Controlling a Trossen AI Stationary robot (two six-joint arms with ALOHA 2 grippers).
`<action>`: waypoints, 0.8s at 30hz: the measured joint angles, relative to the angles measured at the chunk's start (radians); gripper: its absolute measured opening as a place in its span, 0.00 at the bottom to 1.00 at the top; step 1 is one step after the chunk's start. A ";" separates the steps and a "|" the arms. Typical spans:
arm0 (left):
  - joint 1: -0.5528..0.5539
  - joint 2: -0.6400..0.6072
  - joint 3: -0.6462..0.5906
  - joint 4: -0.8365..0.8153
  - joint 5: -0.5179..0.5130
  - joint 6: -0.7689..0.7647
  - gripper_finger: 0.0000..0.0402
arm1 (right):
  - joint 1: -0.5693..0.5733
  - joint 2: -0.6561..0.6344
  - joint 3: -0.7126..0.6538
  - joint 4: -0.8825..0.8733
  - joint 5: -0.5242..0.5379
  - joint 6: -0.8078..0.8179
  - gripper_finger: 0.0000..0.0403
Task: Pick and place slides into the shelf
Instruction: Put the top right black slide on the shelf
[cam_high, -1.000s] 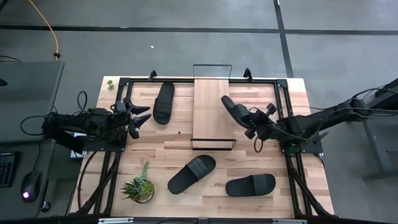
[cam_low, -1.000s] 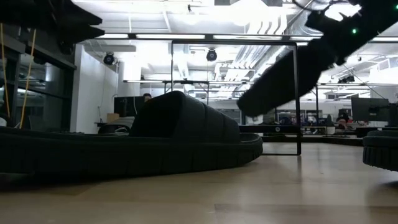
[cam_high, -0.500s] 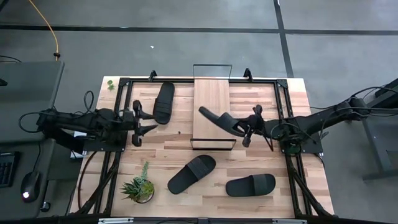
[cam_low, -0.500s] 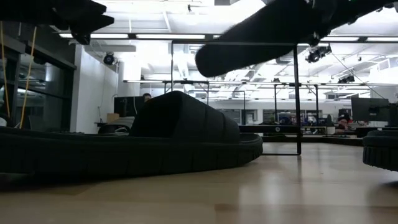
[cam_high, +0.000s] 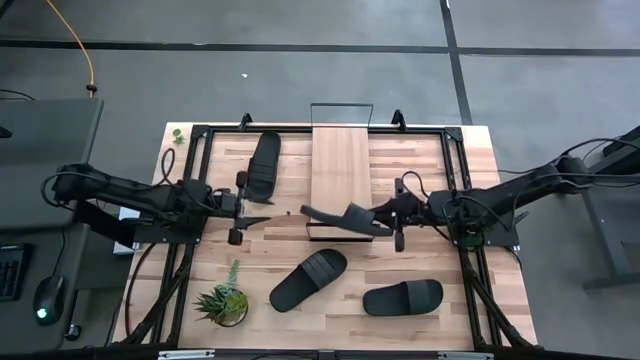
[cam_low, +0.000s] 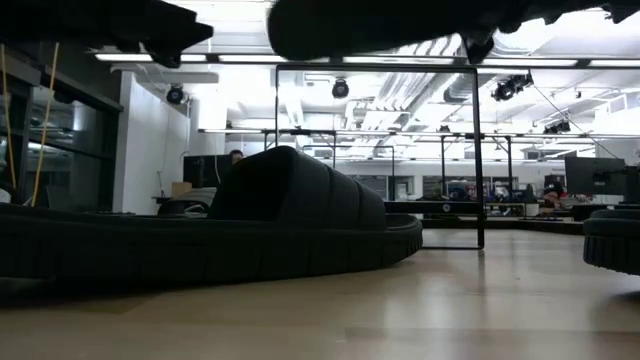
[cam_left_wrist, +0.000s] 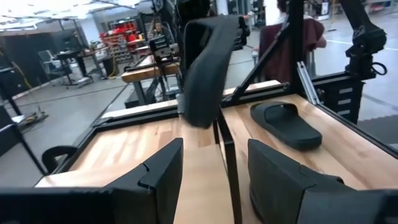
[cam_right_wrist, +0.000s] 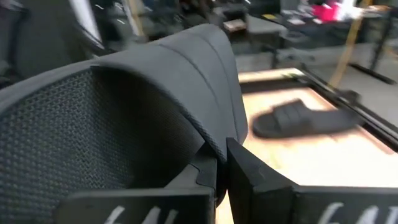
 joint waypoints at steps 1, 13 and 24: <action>0.000 0.018 0.000 0.014 0.007 0.000 0.41 | 0.000 0.014 0.000 0.033 -0.020 -0.008 0.00; 0.000 0.175 0.000 0.233 0.067 0.022 0.41 | -0.002 0.079 0.000 0.184 -0.064 -0.025 0.00; 0.000 0.253 0.028 0.335 0.091 -0.023 0.41 | -0.005 0.128 0.000 0.257 -0.093 -0.030 0.00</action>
